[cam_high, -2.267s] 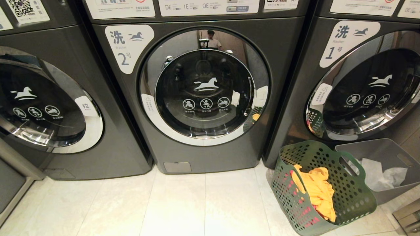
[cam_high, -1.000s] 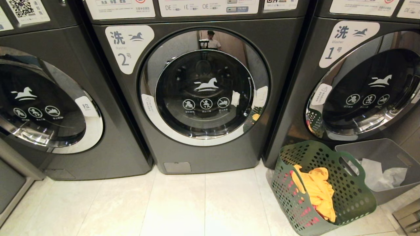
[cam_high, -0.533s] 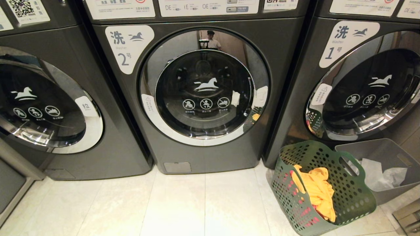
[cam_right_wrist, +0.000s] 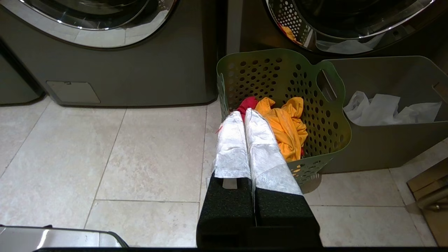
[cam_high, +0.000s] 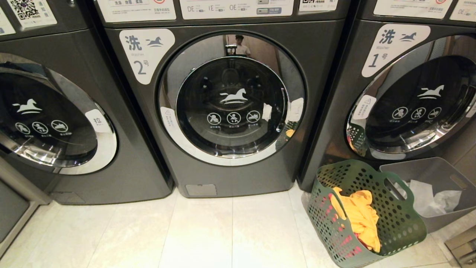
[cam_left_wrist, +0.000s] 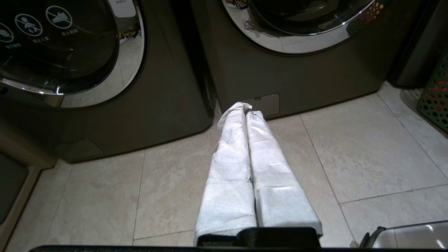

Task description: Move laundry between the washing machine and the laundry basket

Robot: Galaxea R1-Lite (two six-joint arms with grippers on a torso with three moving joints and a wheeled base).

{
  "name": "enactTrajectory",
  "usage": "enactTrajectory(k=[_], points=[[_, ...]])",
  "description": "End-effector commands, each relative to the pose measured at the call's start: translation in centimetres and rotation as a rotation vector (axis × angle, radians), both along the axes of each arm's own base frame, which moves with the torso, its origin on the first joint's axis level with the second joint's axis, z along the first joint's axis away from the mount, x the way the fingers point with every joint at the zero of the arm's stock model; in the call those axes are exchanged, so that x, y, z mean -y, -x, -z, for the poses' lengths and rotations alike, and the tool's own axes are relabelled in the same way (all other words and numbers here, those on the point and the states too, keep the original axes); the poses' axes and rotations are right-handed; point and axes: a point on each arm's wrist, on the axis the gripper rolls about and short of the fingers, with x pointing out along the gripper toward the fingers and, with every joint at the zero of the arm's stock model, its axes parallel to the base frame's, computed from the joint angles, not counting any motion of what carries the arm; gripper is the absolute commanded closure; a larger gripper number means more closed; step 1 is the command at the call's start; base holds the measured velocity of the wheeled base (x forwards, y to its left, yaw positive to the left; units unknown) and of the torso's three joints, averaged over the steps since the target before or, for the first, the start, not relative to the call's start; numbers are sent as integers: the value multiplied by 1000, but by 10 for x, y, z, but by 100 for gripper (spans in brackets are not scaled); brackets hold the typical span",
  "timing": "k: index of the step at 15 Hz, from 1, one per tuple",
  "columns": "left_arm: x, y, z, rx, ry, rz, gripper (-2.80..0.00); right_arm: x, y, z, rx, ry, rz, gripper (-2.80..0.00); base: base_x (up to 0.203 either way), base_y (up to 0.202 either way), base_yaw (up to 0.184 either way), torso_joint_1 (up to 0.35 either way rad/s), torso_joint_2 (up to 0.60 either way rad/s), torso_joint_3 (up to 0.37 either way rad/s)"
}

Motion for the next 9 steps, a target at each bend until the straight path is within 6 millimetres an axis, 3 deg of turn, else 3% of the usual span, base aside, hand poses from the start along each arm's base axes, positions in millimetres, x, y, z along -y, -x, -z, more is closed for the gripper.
enactTrajectory(k=[1, 9], points=[[0, 1, 1, 9, 6, 0, 0, 0, 0, 0, -1, 0, -1, 0, 0, 0, 0, 0, 0, 0], [-1, -1, 6, -10, 210, -54, 0, 0, 0, 0, -2, -14, 13, 0, 0, 0, 0, 0, 0, 0]])
